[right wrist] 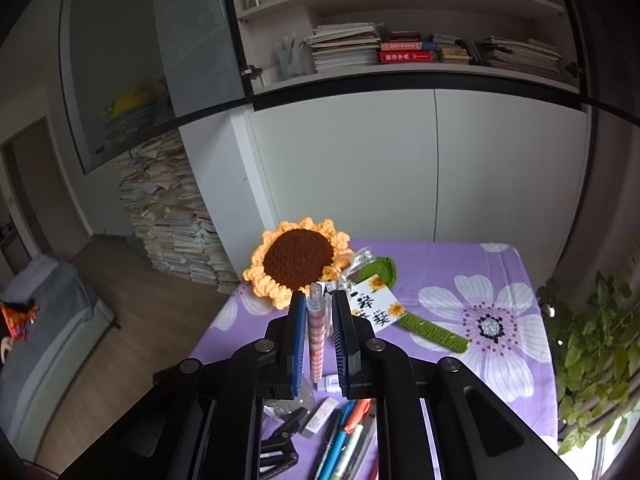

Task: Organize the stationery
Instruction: 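Lower the pink pen into the pen holder and open the right gripper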

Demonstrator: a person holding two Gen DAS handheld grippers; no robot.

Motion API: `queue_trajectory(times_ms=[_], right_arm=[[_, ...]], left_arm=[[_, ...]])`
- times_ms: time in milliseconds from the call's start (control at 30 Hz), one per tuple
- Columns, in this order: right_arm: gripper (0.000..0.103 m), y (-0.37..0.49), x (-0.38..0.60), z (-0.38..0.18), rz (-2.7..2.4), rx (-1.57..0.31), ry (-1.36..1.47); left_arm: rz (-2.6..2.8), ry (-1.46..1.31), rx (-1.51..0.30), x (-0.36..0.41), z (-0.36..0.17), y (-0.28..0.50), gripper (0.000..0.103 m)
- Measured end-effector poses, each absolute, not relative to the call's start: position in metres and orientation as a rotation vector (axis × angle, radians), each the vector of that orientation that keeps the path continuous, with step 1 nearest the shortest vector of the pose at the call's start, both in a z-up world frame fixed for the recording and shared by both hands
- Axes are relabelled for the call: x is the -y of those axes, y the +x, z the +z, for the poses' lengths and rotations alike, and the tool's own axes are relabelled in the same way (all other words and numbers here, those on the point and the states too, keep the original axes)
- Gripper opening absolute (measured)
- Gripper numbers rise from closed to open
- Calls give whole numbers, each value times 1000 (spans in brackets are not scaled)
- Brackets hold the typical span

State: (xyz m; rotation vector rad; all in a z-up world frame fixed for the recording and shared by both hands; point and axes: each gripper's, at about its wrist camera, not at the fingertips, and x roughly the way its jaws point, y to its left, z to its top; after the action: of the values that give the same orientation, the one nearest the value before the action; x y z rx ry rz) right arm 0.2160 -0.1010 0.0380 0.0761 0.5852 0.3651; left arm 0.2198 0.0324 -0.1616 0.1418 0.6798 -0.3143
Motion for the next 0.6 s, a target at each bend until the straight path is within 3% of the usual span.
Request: queue_trajectory(times_ms=[600], right_arm=[[14,243,50,-25,490,-789,-42]], left_arm=[[-315,147,-680,-31,-162,219,70]])
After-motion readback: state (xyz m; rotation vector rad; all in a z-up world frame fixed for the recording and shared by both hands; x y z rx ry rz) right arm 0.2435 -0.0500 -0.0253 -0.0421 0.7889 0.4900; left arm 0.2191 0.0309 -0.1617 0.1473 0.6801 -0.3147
